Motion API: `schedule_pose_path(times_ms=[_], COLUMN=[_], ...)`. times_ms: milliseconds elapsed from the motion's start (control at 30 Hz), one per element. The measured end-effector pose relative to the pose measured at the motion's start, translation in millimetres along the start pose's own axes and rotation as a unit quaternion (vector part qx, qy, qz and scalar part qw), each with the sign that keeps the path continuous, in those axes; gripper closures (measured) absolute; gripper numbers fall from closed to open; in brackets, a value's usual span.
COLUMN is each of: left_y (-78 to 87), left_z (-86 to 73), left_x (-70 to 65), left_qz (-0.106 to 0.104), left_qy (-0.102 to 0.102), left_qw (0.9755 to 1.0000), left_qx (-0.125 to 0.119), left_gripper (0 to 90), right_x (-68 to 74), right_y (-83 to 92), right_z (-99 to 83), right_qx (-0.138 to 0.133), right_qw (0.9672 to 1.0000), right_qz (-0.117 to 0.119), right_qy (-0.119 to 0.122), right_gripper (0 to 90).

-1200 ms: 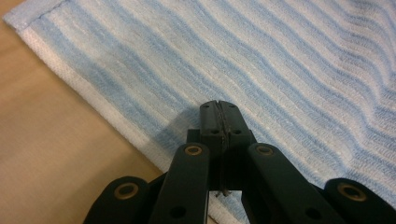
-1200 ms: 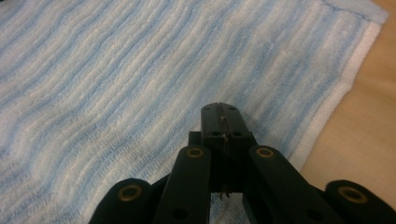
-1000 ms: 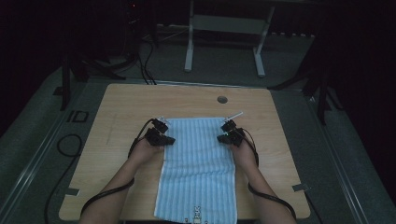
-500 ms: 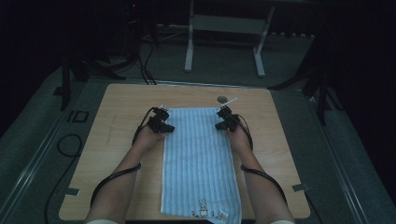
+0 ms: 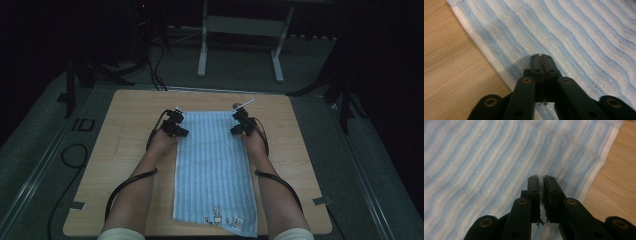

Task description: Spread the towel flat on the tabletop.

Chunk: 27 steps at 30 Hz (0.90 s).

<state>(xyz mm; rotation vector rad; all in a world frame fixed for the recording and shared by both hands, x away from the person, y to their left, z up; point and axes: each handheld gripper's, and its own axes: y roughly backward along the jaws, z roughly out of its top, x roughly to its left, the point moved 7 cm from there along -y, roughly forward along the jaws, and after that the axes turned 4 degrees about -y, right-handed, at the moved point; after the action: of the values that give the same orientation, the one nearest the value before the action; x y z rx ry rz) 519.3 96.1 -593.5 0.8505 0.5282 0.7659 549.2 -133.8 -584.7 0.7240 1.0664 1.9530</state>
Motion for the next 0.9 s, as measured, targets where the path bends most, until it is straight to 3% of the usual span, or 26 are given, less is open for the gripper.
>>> schedule_pose_path(times_ms=[67,167,233,333,367,467,633,700,733,767,800,833,900], left_y=[5.6,19.3,31.9,52.7,61.4,79.1,104.1,114.3,117.7,117.7,127.3,131.7,138.2], left_z=[-2.1,-8.9,-15.9,-32.4,-41.3,-61.7,-95.1,-109.7,-114.3,-114.3,-128.0,-134.7,-148.5], left_x=[-4.0,-14.0,-24.1,-42.3,-52.7,-74.8,-105.4,-116.4,-121.1,-121.1,-132.8,-138.4,-149.3], left_qz=[-0.004,-0.026,-0.051,-0.071,-0.072,-0.078,-0.107,-0.100,-0.106,-0.106,-0.121,-0.125,-0.140], left_qy=[-0.011,-0.023,-0.015,-0.027,-0.041,-0.061,-0.061,-0.065,-0.066,-0.066,-0.070,-0.072,-0.080], left_qw=[0.9999,0.9992,0.9978,0.9959,0.9953,0.9938,0.9909,0.9914,0.9904,0.9904,0.9882,0.9870,0.9846], left_qx=[-0.005,-0.020,-0.038,-0.050,-0.050,-0.052,-0.055,-0.052,-0.059,-0.059,-0.064,-0.071,-0.069], left_gripper=[84.5,81.8,80.7,79.1,78.9,71.8,70.9,67.3,67.0,64.5,64.5,62.9,60.6], right_x=[3.6,8.8,14.1,24.1,27.2,40.8,69.0,77.2,80.0,80.0,82.2,84.8,88.2], right_y=[6.7,15.4,24.7,44.0,49.2,68.8,95.2,103.1,106.6,106.6,109.2,114.8,119.1], right_z=[-1.9,-14.8,-25.0,-43.0,-48.3,-71.7,-121.8,-140.7,-150.0,-150.0,-156.5,-173.1,-188.1], right_qx=[-0.011,-0.005,-0.009,-0.021,-0.022,-0.027,-0.028,-0.028,-0.025,-0.025,-0.028,-0.025,-0.023], right_qw=[0.9998,0.9992,0.9984,0.9970,0.9965,0.9942,0.9891,0.9881,0.9877,0.9877,0.9872,0.9875,0.9867], right_qz=[0.017,0.024,0.026,0.046,0.055,0.064,0.106,0.107,0.112,0.112,0.117,0.119,0.125], right_qy=[0.006,0.031,0.050,0.058,0.059,0.082,0.099,0.106,0.106,0.106,0.105,0.100,0.102], right_gripper=[83.5,83.4,83.5,83.5,83.5,82.4,80.3,79.0,78.9,78.9,77.5,75.3,72.9])
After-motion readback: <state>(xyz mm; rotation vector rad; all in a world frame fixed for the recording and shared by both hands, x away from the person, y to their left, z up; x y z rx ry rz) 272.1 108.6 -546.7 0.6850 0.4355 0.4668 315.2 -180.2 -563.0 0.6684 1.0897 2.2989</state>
